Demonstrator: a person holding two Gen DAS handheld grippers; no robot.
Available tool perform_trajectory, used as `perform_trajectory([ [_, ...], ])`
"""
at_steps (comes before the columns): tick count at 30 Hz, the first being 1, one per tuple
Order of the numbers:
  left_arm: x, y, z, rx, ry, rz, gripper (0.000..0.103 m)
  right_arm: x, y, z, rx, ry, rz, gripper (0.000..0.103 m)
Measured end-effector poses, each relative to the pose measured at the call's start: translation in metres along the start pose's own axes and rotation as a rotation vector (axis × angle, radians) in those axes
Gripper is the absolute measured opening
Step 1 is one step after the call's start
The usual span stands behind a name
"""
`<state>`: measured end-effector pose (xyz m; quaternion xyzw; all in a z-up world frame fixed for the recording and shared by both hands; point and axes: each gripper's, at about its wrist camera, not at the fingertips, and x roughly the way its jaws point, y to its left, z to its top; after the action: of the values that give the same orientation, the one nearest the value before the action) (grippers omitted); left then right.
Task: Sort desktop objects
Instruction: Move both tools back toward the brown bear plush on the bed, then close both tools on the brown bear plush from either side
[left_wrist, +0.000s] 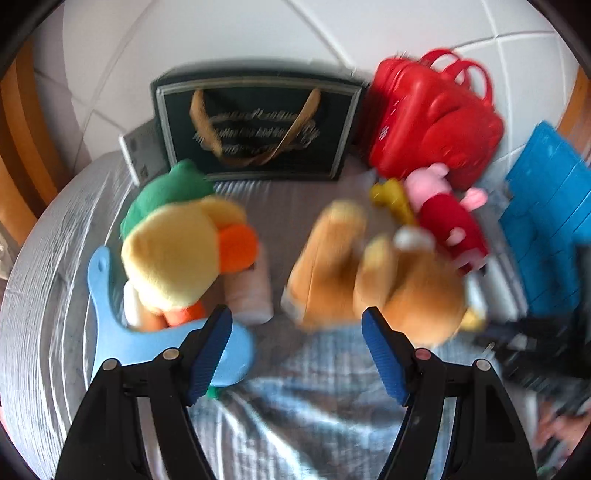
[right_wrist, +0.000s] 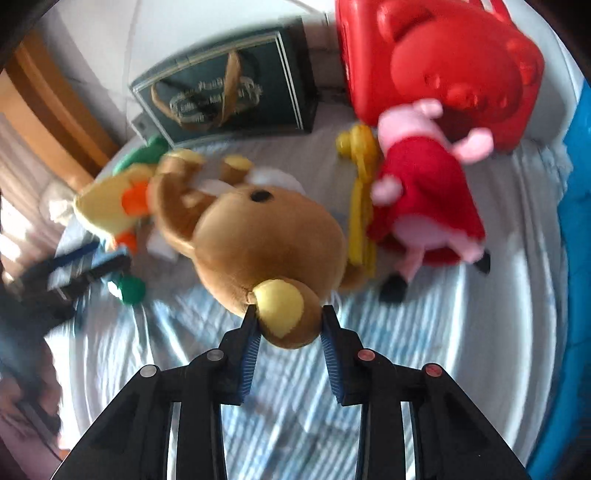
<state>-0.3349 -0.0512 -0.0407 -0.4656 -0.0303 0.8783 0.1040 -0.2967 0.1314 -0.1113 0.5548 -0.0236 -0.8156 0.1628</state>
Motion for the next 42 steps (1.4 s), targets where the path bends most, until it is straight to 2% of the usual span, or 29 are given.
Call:
perform_trajectory([
  [4,0.005,-0.016,0.014,0.002,-0.002,0.012,0.072,0.002,-0.014,-0.017,0.024,0.007,-0.003,0.031],
  [6,0.028,-0.025,0.013,0.023,0.07,0.02,0.072,0.003,-0.019,-0.02,0.029,0.015,-0.013,0.03],
  [8,0.043,-0.031,0.002,0.036,0.145,0.004,0.072,0.005,-0.027,-0.024,0.052,0.025,-0.008,0.027],
  [10,0.04,-0.038,-0.016,0.053,0.141,-0.027,0.073,0.003,-0.034,-0.028,0.068,0.025,-0.003,0.025],
  [12,0.033,-0.042,-0.031,0.062,0.133,-0.021,0.073,0.003,-0.034,-0.032,0.061,0.041,0.015,0.026],
  [13,0.031,-0.042,-0.043,0.054,0.142,-0.029,0.072,0.0,-0.034,-0.035,0.063,0.04,0.031,0.031],
  [15,0.031,-0.041,-0.058,0.031,0.167,-0.049,0.073,-0.01,-0.034,-0.038,0.061,0.007,0.069,0.061],
  [16,0.029,-0.041,-0.066,0.024,0.166,-0.045,0.073,-0.015,-0.032,-0.039,0.059,-0.01,0.069,0.09],
  [17,0.027,-0.041,-0.072,0.021,0.151,-0.037,0.077,-0.018,-0.03,-0.039,0.052,-0.023,0.072,0.099],
  [20,0.022,-0.042,-0.08,0.019,0.137,-0.013,0.078,-0.016,-0.02,-0.034,0.035,-0.019,0.115,0.099],
  [25,0.027,-0.052,-0.093,0.054,0.185,0.026,0.078,0.005,0.0,-0.028,0.015,0.01,0.184,0.101],
  [26,0.033,-0.052,-0.096,0.061,0.204,0.05,0.078,0.011,0.004,-0.027,0.007,0.023,0.181,0.102],
  [28,0.039,-0.051,-0.097,0.042,0.215,0.046,0.078,0.024,0.006,-0.026,-0.009,0.04,0.164,0.101],
  [31,0.039,-0.052,-0.092,0.04,0.196,0.047,0.078,0.03,0.006,-0.022,-0.026,0.05,0.135,0.096],
  [37,0.052,-0.06,-0.085,0.068,0.212,0.06,0.08,0.035,-0.001,-0.019,-0.018,0.066,0.141,0.097],
  [42,0.046,-0.063,-0.089,0.086,0.194,0.05,0.075,0.022,0.006,-0.026,-0.063,0.058,0.106,0.088],
])
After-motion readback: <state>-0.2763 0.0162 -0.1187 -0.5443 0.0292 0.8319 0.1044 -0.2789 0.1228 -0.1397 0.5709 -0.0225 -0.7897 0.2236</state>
